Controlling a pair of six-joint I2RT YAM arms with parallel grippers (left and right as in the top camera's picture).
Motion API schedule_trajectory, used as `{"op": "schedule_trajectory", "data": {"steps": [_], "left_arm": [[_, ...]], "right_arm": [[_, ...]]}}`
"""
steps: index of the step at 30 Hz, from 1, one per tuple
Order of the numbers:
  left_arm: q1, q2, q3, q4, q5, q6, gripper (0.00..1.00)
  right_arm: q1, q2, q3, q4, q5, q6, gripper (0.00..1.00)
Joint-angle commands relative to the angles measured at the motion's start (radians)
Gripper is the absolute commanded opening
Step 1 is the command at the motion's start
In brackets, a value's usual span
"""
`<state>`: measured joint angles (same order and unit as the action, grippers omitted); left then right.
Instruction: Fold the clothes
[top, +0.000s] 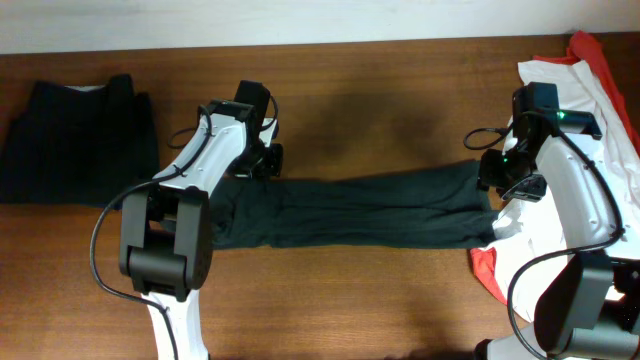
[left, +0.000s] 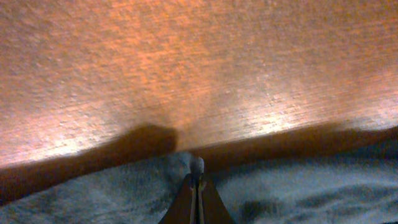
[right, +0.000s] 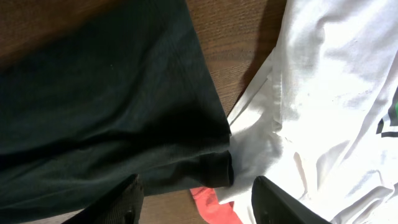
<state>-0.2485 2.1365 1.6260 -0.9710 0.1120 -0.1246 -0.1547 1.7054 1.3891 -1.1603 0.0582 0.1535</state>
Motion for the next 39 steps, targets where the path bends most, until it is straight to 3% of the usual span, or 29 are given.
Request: {"op": "schedule_trajectory", "data": {"steps": [1, 4, 10, 13, 21, 25, 27, 28, 32, 34, 39], "left_arm": [[-0.002, -0.019, 0.063, -0.094, 0.202, 0.015, 0.01], [-0.021, -0.057, 0.072, -0.192, 0.340, 0.120, 0.01], [-0.125, -0.116, 0.072, -0.318, 0.297, 0.183, 0.00], [-0.176, -0.112, 0.055, -0.312, 0.228, 0.182, 0.01], [-0.227, -0.105, -0.041, -0.185, 0.232, 0.152, 0.01], [-0.227, -0.105, -0.078, -0.150, 0.372, 0.137, 0.01], [-0.227, -0.105, -0.079, -0.136, 0.408, 0.137, 0.07], [-0.227, -0.105, -0.080, -0.100, 0.404, 0.137, 0.18], [-0.227, -0.105, -0.080, -0.001, 0.404, 0.137, 0.25], [-0.227, -0.105, -0.080, 0.028, 0.404, 0.137, 0.35], [-0.192, -0.122, -0.049, -0.039, 0.332, 0.121, 0.35]], "right_arm": [[-0.006, 0.003, -0.005, -0.003, -0.002, 0.000, 0.60], [-0.006, 0.003, -0.005, -0.003, -0.001, 0.000, 0.60], [-0.006, 0.003, -0.005, -0.003, -0.002, 0.000, 0.60], [-0.006, 0.003, -0.005, -0.007, -0.002, 0.000, 0.60], [-0.005, 0.003, -0.005, -0.010, -0.002, 0.000, 0.60], [-0.006, 0.003, -0.005, -0.011, -0.002, 0.000, 0.60], [-0.005, 0.003, -0.005, -0.010, -0.002, 0.000, 0.60], [-0.005, 0.003, -0.005, -0.010, -0.002, 0.000, 0.60], [-0.005, 0.003, -0.005, -0.011, -0.002, 0.000, 0.60], [-0.005, 0.003, -0.005, -0.014, -0.002, 0.000, 0.60], [-0.005, 0.003, -0.005, -0.014, -0.002, 0.000, 0.60]]}}
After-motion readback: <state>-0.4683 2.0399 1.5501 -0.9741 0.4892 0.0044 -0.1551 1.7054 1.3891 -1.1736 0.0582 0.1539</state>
